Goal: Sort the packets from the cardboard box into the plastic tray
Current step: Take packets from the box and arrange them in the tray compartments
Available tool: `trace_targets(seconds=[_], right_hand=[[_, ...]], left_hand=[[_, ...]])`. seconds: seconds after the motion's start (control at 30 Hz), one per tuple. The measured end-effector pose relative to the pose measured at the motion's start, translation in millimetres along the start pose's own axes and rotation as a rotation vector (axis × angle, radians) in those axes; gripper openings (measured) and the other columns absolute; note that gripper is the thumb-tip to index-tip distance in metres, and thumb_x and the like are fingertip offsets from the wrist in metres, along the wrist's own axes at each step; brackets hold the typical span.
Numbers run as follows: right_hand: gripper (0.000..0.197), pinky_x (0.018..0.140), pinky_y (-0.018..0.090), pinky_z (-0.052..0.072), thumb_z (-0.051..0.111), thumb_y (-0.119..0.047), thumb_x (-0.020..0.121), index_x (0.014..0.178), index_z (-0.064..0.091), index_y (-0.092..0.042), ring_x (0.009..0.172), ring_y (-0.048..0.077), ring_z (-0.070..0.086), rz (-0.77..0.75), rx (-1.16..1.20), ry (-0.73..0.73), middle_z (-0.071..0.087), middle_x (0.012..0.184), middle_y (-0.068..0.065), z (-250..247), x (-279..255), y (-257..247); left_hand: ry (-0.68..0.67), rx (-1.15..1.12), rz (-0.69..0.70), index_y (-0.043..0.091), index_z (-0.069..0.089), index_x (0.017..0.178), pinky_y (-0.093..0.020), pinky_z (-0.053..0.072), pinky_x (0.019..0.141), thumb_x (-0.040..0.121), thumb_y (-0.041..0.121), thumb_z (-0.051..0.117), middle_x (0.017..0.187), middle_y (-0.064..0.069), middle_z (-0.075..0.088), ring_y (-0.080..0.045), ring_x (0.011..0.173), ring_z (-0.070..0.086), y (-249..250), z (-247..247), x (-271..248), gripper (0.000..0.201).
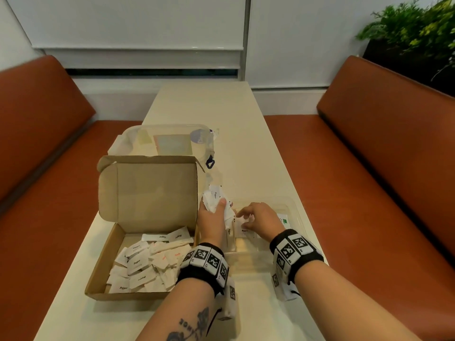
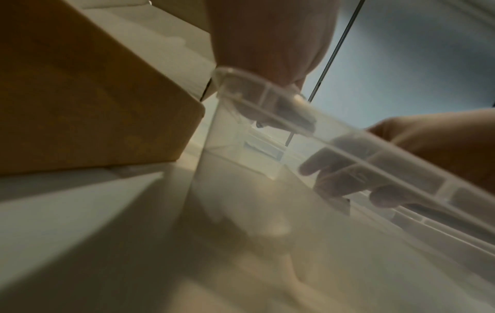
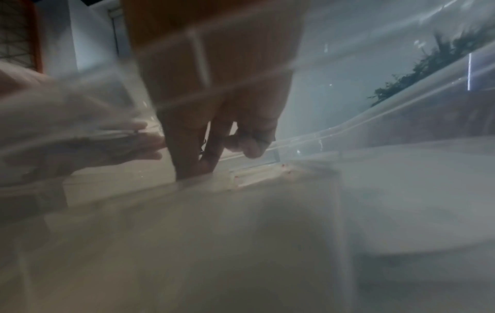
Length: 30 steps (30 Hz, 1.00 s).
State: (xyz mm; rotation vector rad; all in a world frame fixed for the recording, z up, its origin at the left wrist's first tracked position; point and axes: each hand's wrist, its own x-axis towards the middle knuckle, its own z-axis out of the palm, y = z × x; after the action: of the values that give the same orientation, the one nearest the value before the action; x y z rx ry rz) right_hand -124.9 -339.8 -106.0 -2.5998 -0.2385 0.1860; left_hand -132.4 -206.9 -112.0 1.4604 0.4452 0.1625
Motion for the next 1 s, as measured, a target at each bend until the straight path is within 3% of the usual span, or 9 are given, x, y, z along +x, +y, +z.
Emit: trace_targets(seconds=[0.03, 0.13, 0.3, 0.4, 0.6, 0.77, 0.9, 1.0], right_hand=[[0.020, 0.074, 0.022, 0.034, 0.068, -0.016, 0.082, 0.102, 0.071, -0.022, 0.095, 0.015, 0.054, 0.002, -0.004, 0.036, 0.064, 0.099, -0.002, -0.9, -1.3, 2.0], [0.012, 0.074, 0.022, 0.030, 0.064, -0.021, 0.086, 0.096, 0.072, -0.022, 0.098, 0.016, 0.049, -0.029, -0.107, 0.061, 0.066, 0.101, -0.004, -1.8, -6.2, 4.5], [0.019, 0.078, 0.025, 0.035, 0.065, -0.030, 0.086, 0.104, 0.070, -0.026, 0.102, 0.016, 0.043, -0.086, -0.292, -0.014, 0.065, 0.107, -0.007, 3.5, -14.5, 3.2], [0.021, 0.079, 0.025, 0.035, 0.062, -0.029, 0.088, 0.108, 0.069, -0.027, 0.102, 0.017, 0.042, -0.109, -0.332, 0.011, 0.064, 0.113, -0.008, 7.2, -16.8, 2.8], [0.021, 0.084, 0.027, 0.039, 0.062, -0.028, 0.088, 0.108, 0.069, -0.028, 0.104, 0.017, 0.042, -0.109, -0.321, 0.017, 0.057, 0.111, -0.004, 9.8, -15.6, 2.4], [0.021, 0.086, 0.029, 0.042, 0.061, -0.027, 0.089, 0.110, 0.067, -0.027, 0.107, 0.019, 0.044, -0.077, -0.288, 0.026, 0.055, 0.111, -0.003, 13.7, -15.7, 3.7], [0.024, 0.084, 0.027, 0.041, 0.059, -0.024, 0.089, 0.113, 0.066, -0.023, 0.106, 0.018, 0.047, -0.021, -0.152, 0.064, 0.058, 0.107, -0.001, 11.3, -12.7, 1.0], [0.016, 0.075, 0.025, 0.041, 0.057, -0.025, 0.091, 0.099, 0.069, -0.018, 0.091, 0.014, 0.055, 0.026, 0.112, 0.241, 0.064, 0.094, -0.001, 5.0, -12.1, -6.8]], left_hand=[[0.006, -0.003, 0.009, 0.011, 0.055, 0.124, -0.024, 0.052, 0.077, 0.090, 0.019, 0.063, 0.106, -0.006, 0.068, -0.019, 0.091, 0.065, -0.5, 0.0, 0.5, 0.036], [0.015, -0.011, 0.009, 0.012, 0.055, 0.125, -0.032, 0.051, 0.085, 0.090, 0.020, 0.063, 0.110, -0.007, 0.067, -0.022, 0.097, 0.064, -1.2, 1.3, 1.2, 0.036], [0.021, -0.019, 0.010, 0.013, 0.056, 0.123, -0.017, 0.050, 0.067, 0.090, 0.018, 0.062, 0.107, -0.005, 0.068, -0.016, 0.088, 0.065, -4.7, 2.3, 3.0, 0.034], [0.016, -0.017, 0.002, 0.010, 0.056, 0.122, -0.029, 0.051, 0.079, 0.090, 0.017, 0.063, 0.110, -0.009, 0.067, -0.023, 0.096, 0.064, -3.5, 3.0, 3.8, 0.033], [-0.018, -0.009, -0.004, 0.012, 0.056, 0.120, -0.033, 0.050, 0.084, 0.090, 0.016, 0.063, 0.111, -0.010, 0.066, -0.026, 0.099, 0.063, -4.5, 2.6, 3.6, 0.031], [-0.048, -0.013, -0.008, 0.015, 0.057, 0.113, -0.033, 0.051, 0.082, 0.089, 0.014, 0.063, 0.109, -0.010, 0.066, -0.026, 0.098, 0.063, -4.4, 1.5, 3.1, 0.024], [-0.092, 0.002, -0.016, 0.007, 0.057, 0.122, -0.038, 0.051, 0.091, 0.089, 0.014, 0.064, 0.115, -0.012, 0.065, -0.028, 0.103, 0.062, -0.4, -0.4, -0.7, 0.035], [-0.132, -0.039, -0.048, 0.005, 0.057, 0.124, -0.026, 0.054, 0.076, 0.090, 0.014, 0.063, 0.115, -0.013, 0.066, -0.026, 0.099, 0.063, 2.3, -1.8, -2.9, 0.035]])
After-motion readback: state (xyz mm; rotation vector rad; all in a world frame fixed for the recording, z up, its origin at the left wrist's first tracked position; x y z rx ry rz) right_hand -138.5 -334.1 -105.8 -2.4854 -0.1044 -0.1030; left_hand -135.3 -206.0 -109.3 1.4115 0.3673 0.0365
